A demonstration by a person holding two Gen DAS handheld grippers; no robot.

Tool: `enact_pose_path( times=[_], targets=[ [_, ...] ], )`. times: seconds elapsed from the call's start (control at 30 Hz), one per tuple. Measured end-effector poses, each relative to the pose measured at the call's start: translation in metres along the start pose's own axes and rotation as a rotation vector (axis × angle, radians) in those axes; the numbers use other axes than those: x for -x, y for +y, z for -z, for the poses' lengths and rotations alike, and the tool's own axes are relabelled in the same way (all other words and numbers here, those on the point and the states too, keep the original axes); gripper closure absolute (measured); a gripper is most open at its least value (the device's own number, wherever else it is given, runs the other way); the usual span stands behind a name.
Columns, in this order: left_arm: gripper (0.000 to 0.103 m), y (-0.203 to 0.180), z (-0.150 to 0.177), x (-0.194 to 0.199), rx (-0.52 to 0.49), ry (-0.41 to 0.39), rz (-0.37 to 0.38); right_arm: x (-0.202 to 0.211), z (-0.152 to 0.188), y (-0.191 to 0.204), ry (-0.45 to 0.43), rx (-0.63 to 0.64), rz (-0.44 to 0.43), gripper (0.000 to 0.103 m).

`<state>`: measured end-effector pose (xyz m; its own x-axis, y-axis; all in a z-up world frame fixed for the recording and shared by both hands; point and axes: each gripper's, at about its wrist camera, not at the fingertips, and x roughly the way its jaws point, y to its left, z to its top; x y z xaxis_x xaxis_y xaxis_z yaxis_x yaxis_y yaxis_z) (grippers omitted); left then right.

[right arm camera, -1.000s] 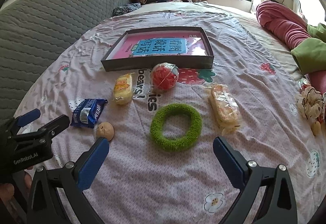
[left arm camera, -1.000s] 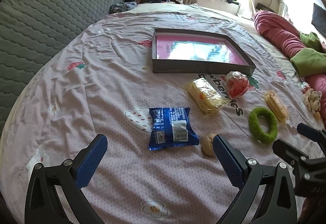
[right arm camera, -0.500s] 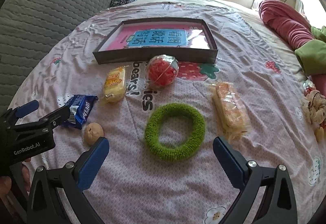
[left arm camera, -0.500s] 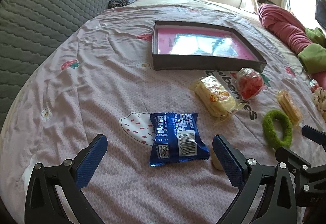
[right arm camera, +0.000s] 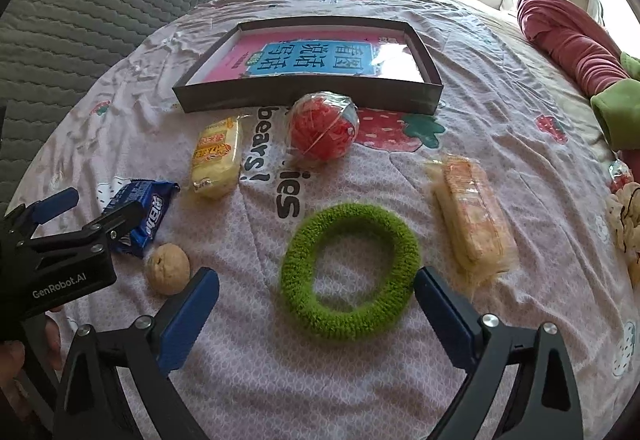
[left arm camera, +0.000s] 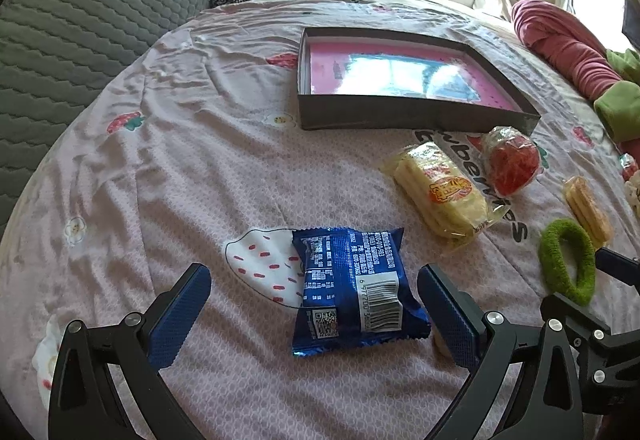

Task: Organize objects
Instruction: 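Grasp the blue snack packet with left tool while right tool grasps green ring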

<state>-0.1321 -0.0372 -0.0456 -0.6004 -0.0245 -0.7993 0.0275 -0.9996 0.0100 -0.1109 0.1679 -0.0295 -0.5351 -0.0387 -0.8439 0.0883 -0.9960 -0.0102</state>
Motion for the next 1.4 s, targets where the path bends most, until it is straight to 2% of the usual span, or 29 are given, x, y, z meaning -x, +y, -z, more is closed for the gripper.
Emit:
enact_pose_path(
  times=[0.57,0.73,0.77,0.9,1.2,1.4],
  targets=[
    [0.001,-0.002,0.001,-0.023,-0.02,0.045,-0.007,-0.023,-0.003,-0.007,0.039,0.018,0.063,0.025],
    [0.006,-0.001,0.001,-0.023,-0.014,0.04,0.021,-0.02,-0.004,-0.01,0.012,0.013,0.048,0.045],
    [0.01,-0.001,0.001,-0.023,-0.016,0.038,0.025,-0.02,-0.004,-0.011,0.012,0.012,0.044,0.045],
    [0.039,-0.003,0.003,-0.022,-0.015,0.05,0.08,-0.019,-0.004,-0.013,0.01,0.009,0.027,0.054],
    [0.044,-0.006,0.006,-0.017,-0.03,0.048,0.091,-0.015,-0.004,-0.018,-0.004,-0.008,-0.016,0.073],
    [0.046,-0.005,0.004,-0.012,-0.024,0.045,0.099,-0.011,-0.002,-0.02,-0.013,-0.026,-0.052,0.076]
  ],
)
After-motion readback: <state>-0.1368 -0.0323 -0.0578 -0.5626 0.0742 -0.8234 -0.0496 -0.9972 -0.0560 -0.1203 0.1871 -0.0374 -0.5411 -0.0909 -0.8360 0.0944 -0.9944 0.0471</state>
